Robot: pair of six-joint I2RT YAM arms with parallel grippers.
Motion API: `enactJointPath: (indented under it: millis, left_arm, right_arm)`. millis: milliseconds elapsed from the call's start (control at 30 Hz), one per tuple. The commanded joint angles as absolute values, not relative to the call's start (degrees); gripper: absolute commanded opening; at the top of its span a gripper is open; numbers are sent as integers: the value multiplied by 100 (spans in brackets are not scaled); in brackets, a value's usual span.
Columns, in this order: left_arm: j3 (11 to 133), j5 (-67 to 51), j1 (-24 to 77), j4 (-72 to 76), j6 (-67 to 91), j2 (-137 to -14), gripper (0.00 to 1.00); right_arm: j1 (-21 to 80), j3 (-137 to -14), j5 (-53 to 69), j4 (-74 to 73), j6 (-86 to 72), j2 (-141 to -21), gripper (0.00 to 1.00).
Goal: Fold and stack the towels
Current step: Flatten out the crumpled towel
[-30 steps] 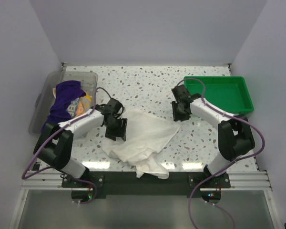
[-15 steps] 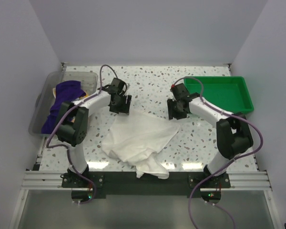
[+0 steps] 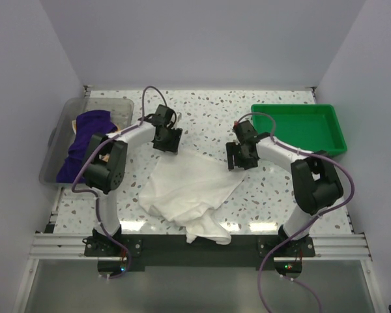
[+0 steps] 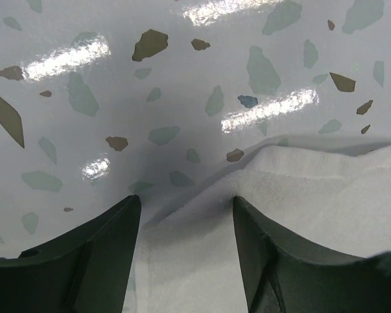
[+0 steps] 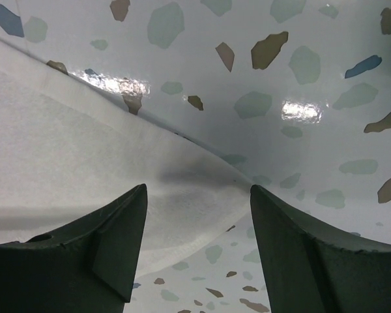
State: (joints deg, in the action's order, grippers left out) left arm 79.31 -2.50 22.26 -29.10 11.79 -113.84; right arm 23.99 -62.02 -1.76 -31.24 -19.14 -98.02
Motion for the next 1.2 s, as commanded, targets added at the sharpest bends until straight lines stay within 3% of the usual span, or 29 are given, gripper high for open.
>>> enactJointPath:
  millis: [0, 100, 167, 267, 333, 633, 833, 967, 1167]
  left_arm:
    - [8033, -527, 2206, -2620, 1019, -11461, 61]
    - [7981, -703, 2215, -2602, 1019, -11435, 47]
    - [7972, -721, 2241, -2628, 1002, -11382, 25]
    - [7946, -563, 2311, -2707, 984, -11163, 4]
    - [7814, -475, 2452, -2698, 993, -10953, 0]
    - [6928, 448, 3725, -2769, 1160, -10241, 0]
    - [6127, 1940, 4490, -2751, 1529, -9142, 1]
    - [5504, 1645, 5000, -2268, 1275, -8535, 8]
    - [4677, 37, 5080, -1723, 1239, -7674, 21]
  right_arm:
    - [2399, -6074, -123, -2822, -2013, -9852, 68]
    - [2399, -6021, -141, -2760, -2030, -9879, 67]
    - [2399, -6003, -149, -2751, -2030, -9870, 67]
    - [2399, -5985, -193, -2751, -2022, -9835, 67]
    - [2399, -5977, -211, -2751, -2021, -9817, 67]
    - [2399, -5871, -517, -2698, -2135, -9607, 66]
    - [2399, -5581, -896, -2540, -2311, -9238, 66]
    - [2391, -5388, -975, -2400, -2364, -9044, 66]
    - [2373, -5212, -914, -2364, -2347, -8921, 67]
